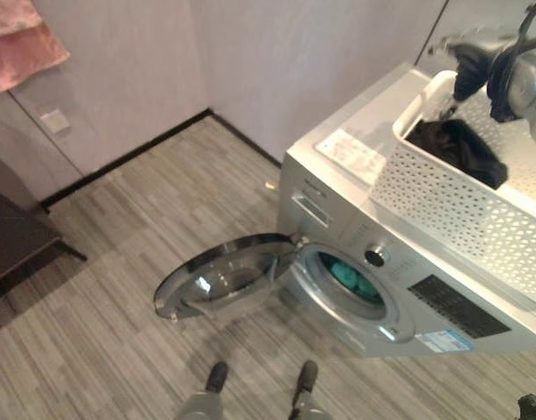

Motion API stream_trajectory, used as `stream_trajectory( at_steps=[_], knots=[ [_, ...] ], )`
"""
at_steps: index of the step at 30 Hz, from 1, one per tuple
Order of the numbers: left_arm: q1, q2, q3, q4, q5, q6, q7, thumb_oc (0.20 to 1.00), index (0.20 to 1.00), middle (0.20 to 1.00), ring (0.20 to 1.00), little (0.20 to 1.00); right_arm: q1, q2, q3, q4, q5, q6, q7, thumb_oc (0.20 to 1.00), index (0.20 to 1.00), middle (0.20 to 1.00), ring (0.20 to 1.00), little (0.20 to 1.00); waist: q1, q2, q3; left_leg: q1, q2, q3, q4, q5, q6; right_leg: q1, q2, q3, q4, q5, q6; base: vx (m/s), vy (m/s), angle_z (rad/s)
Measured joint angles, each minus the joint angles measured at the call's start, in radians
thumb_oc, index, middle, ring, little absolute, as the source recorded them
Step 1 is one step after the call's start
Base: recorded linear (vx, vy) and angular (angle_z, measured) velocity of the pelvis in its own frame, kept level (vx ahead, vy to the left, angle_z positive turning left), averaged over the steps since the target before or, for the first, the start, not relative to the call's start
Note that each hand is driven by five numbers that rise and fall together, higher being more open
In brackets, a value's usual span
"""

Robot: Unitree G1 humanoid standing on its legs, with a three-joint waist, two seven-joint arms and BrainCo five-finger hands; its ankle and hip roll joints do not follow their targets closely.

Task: Grab the laundry basket,head to the washer,open it,put in the laundry and shut it.

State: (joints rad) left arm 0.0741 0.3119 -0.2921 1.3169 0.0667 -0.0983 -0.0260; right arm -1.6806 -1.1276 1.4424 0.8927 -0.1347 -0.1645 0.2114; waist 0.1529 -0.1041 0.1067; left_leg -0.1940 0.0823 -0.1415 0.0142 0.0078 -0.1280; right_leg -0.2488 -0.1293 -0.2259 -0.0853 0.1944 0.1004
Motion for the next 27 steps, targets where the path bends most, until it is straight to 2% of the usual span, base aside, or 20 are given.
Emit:
stream_trajectory(
  at_steps=[4,7,13,16,19,23,24,27],
  knots=[
    [-0.011,-0.002,-0.004,0.002,-0.011,0.000,-0.013,1.000,1.000,1.000,1.000,1.000,0.011,-0.015,-0.012,-0.044,0.000,0.012,0.042,1.000,1.000,1.000,1.000,1.000,-0.004,-0.008,0.006,0.020,0.005,0.014,-0.012,0.000,0.000,0.010,0.004,0.004,0.000,0.002,-0.008,0.02,0.003,-0.06],
    [-0.040,0.001,-0.002,0.005,-0.010,0.001,-0.021,1.000,1.000,1.000,1.000,1.000,0.012,-0.012,-0.030,0.002,-0.060,0.028,0.054,1.000,1.000,1.000,1.000,1.000,-0.009,-0.014,0.010,0.043,0.004,0.025,-0.020,0.000,0.000,0.022,0.003,0.020,0.000,-0.004,-0.002,0.02,0.026,-0.11],
    [-0.051,-0.005,0.001,0.007,-0.008,0.009,-0.019,1.000,1.000,1.000,1.000,1.000,0.008,-0.007,-0.050,0.007,-0.155,0.034,0.012,1.000,1.000,1.000,1.000,1.000,-0.029,0.001,0.017,0.060,0.004,0.045,-0.021,0.000,0.000,0.026,0.004,0.037,0.000,0.003,-0.008,-0.01,0.011,-0.09],
    [-0.052,-0.005,0.002,0.005,-0.008,0.007,-0.017,1.000,1.000,1.000,1.000,1.000,0.011,-0.003,-0.049,0.041,-0.202,0.039,-0.015,1.000,1.000,1.000,1.000,1.000,-0.030,0.021,0.015,0.060,0.005,0.045,-0.020,0.000,0.000,0.026,0.006,0.038,0.000,0.005,-0.012,-0.03,0.004,-0.04],
    [-0.054,-0.005,0.002,0.009,-0.008,0.007,-0.014,1.000,1.000,1.000,1.000,1.000,0.023,-0.002,-0.048,0.038,-0.227,0.041,-0.015,1.000,1.000,1.000,1.000,1.000,-0.032,0.024,0.014,0.060,0.008,0.047,-0.019,0.000,0.000,0.025,0.009,0.041,0.000,0.007,-0.013,-0.05,-0.001,-0.04],
    [-0.054,-0.004,0.007,0.040,-0.011,0.011,-0.013,1.000,1.000,1.000,1.000,1.000,0.085,0.043,-0.092,0.011,-0.226,0.059,0.017,1.000,1.000,1.000,1.000,1.000,-0.035,0.021,0.010,0.068,0.009,0.071,-0.020,0.000,-0.001,0.019,0.012,0.061,0.000,0.013,-0.011,-0.03,-0.001,-0.15],
    [-0.053,-0.003,0.010,0.040,-0.011,0.011,-0.013,1.000,1.000,1.000,1.000,1.000,0.118,0.046,-0.119,0.013,-0.215,0.059,0.019,1.000,1.000,1.000,1.000,1.000,-0.033,0.019,0.009,0.068,0.009,0.071,-0.020,0.000,-0.001,0.019,0.012,0.061,0.000,0.013,-0.011,-0.04,-0.010,0.01],
    [-0.038,-0.007,0.009,0.038,-0.019,0.008,-0.006,1.000,1.000,1.000,1.000,1.000,0.294,0.056,-0.305,0.010,-0.188,0.050,-0.020,1.000,1.000,1.000,1.000,1.000,-0.023,0.011,-0.001,0.051,0.010,0.069,-0.016,0.001,-0.001,0.010,0.012,0.060,0.000,0.013,-0.011,-0.05,-0.019,0.02]
  ],
)
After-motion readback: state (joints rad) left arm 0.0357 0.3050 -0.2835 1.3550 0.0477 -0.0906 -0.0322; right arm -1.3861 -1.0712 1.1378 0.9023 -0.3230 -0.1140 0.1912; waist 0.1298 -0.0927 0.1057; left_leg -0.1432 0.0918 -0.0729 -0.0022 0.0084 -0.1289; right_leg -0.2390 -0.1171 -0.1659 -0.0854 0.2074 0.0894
